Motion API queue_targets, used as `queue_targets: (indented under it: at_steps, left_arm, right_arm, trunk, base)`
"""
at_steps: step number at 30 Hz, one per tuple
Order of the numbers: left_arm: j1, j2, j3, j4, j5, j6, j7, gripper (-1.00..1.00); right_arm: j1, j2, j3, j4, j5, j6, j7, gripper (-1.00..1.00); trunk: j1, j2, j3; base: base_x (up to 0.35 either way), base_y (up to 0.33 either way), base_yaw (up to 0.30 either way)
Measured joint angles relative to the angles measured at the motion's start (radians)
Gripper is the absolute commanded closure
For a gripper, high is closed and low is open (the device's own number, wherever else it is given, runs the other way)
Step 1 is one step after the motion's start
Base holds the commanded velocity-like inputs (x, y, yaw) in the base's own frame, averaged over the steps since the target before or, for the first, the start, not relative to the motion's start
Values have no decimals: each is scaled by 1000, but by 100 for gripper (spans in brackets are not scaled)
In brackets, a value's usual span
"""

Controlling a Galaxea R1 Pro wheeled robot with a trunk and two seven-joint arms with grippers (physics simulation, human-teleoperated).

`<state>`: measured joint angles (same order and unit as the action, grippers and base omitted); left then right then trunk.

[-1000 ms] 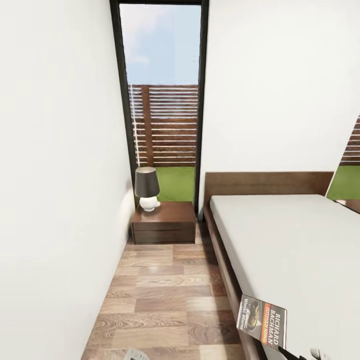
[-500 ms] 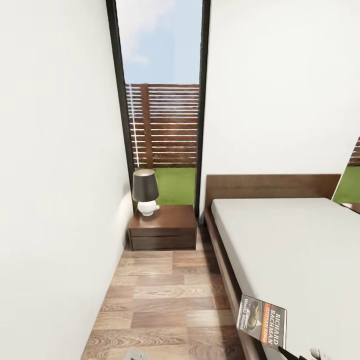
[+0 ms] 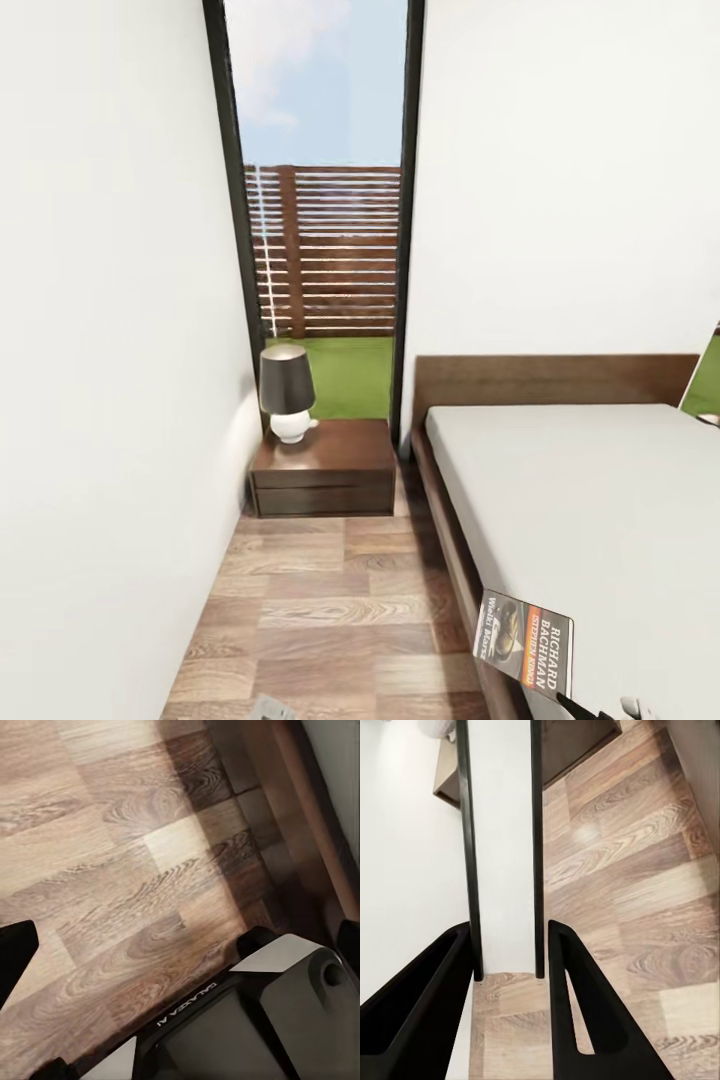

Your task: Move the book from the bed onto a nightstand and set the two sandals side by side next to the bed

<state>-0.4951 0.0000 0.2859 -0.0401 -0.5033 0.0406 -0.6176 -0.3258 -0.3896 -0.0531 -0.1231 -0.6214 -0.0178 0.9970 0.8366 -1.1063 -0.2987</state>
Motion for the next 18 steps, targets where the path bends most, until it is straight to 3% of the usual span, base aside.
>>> queue_targets:
  at_steps: [18]
  left_arm:
    - [0, 0, 0, 0, 0, 0, 0, -100]
  right_arm:
    - [0, 1, 0, 0, -2, 0, 5, 100]
  trunk:
    - [0, 0, 0]
  base:
    - [312, 0, 0]
